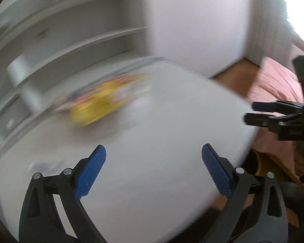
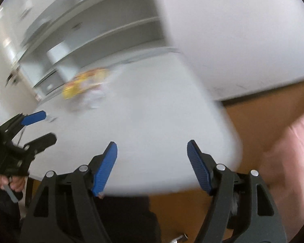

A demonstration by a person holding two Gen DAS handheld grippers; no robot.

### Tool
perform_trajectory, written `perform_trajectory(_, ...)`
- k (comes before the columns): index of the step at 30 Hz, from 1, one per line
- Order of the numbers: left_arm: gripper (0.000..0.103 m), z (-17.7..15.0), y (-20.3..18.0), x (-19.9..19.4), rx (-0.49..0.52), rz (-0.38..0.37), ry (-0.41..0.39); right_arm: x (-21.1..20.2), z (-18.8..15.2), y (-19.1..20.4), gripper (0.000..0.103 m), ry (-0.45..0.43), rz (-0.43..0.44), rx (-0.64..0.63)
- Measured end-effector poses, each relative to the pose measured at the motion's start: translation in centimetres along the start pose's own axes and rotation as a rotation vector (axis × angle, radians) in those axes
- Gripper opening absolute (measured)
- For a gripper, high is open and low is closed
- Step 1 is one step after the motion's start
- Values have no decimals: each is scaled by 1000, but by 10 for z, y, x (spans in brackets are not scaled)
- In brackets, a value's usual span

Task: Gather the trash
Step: 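Swing both open tools back toward the desk, then grasp the white tube with the right tool while the left tool grasps the white tape roll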

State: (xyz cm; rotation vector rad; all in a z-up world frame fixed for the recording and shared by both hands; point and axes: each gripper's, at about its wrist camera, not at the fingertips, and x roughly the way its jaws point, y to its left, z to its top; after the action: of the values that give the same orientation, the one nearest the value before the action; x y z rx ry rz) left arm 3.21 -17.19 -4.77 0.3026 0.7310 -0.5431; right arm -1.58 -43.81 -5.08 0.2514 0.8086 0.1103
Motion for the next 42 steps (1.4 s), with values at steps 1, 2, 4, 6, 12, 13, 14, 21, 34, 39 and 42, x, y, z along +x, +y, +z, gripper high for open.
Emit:
perform_trajectory(1,93,-7,24,-5,-44,34,6,12,9,26,69,9,34,-49)
perform_trajectory(2,93,-15,51,-9,-92,70,16,18,15,42,69,14,52,-78)
perform_trajectory(4,93,-26,88,-16,-156,140,48,36,26,85,69,27,115,-155)
perform_trajectory(6,93,-39,131,-27,-242,186,59,49,28,118,69,47,160,-217)
perform_trajectory(12,93,-73,196,-51,-368,225,61,104,42,224,69,149,267,-445)
perform_trajectory(13,93,-78,202,-54,-380,229,63,113,44,239,69,167,278,-481)
perform_trajectory(14,93,-82,209,-55,-389,232,66,124,46,255,69,182,286,-519)
perform_trajectory(21,93,-97,253,-61,-425,259,76,187,59,326,66,250,303,-657)
perform_trajectory(34,93,-36,282,-10,-356,209,48,202,55,325,17,269,274,-700)
perform_trajectory(39,93,10,269,32,-314,132,23,163,49,284,17,249,302,-615)
perform_trajectory(42,93,33,251,68,-283,92,39,143,47,254,17,242,288,-555)
